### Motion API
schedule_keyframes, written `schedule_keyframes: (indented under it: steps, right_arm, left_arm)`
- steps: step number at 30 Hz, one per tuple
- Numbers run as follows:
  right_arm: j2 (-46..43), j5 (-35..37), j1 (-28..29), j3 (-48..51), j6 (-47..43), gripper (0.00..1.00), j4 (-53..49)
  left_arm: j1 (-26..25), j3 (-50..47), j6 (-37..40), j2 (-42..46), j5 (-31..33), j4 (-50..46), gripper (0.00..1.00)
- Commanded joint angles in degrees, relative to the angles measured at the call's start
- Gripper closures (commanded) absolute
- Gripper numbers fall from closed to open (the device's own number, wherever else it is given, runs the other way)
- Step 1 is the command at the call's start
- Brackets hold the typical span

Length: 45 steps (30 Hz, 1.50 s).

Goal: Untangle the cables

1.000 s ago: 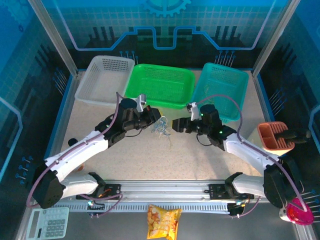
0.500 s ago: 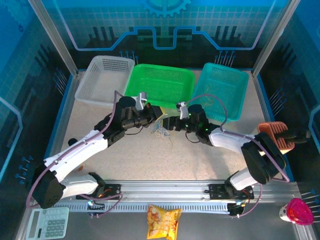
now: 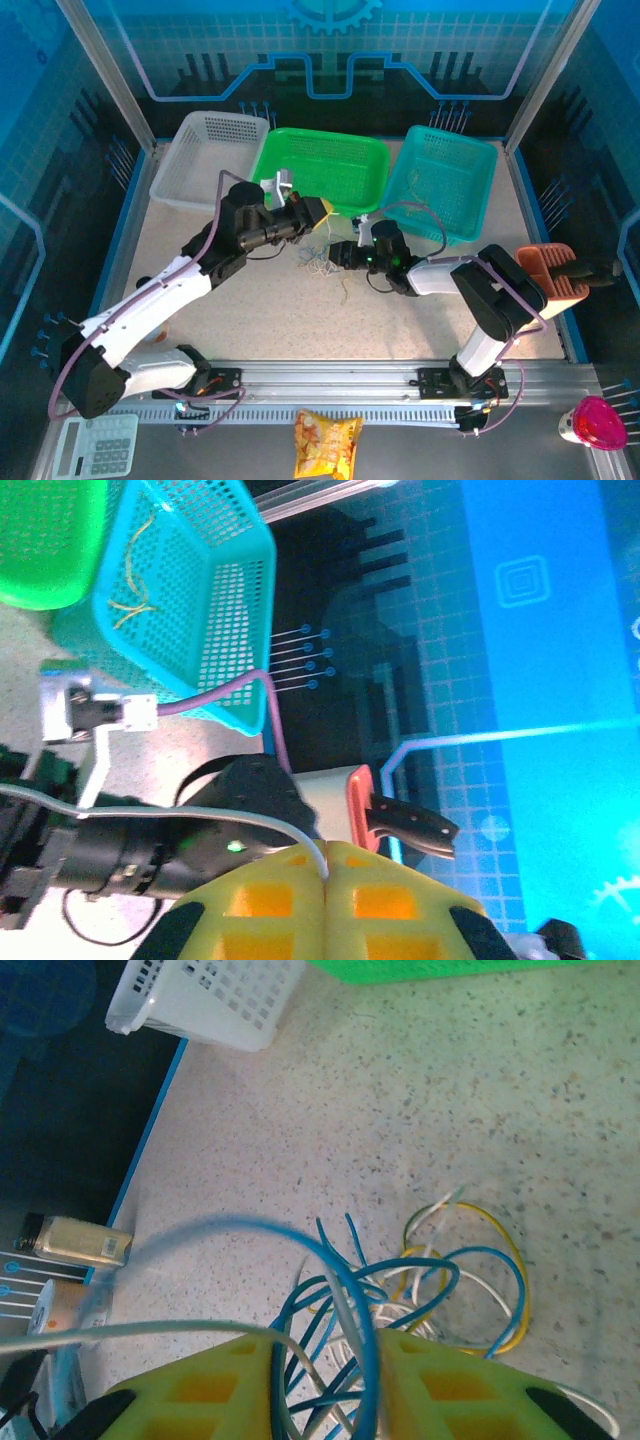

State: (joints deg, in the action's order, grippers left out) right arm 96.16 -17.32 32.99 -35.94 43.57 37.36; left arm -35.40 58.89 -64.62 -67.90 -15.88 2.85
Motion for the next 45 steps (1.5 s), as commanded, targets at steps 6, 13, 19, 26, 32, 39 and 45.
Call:
schedule_keyframes:
  steps: [6, 13, 19, 26, 32, 39, 45]
  right_arm:
    - [1.29, 2.18, 0.22, 1.90, 1.03, 0.72, 2.28]
    - [1.04, 3.16, 0.27, 2.61, 1.12, 0.72, 1.68]
    - [0.89, 3.89, 0.31, 3.78, 1.23, 0.76, 2.04]
    - [0.77, 3.95, 0.47, 5.25, 1.43, 1.00, 2.88]
    - [1.54, 4.21, 0.85, 5.88, 1.62, 1.00, 3.24]
    - [3.03, 3.97, 1.43, 6.13, 2.04, 1.00, 4.15]
    - [0.21, 2.26, 2.72, 5.29, 1.05, 0.78, 1.54]
  left_arm:
    - [0.42, 9.16, 1.53, 3.03, -2.40, -0.13, 1.00]
    - [1.34, 14.39, 1.99, 2.70, -3.03, -0.61, 1.00]
    - [1.76, 17.92, 1.52, 1.46, -4.68, 0.01, 1.00]
    - [1.85, 21.45, 0.99, 1.15, -5.22, 0.44, 1.00]
    - [2.66, 26.33, 3.16, 1.45, -4.82, -1.79, 1.00]
    - [4.12, 32.43, 4.67, 0.27, -5.10, -3.01, 1.00]
    - [4.11, 29.07, 3.66, 0.52, -5.48, -2.32, 1.00]
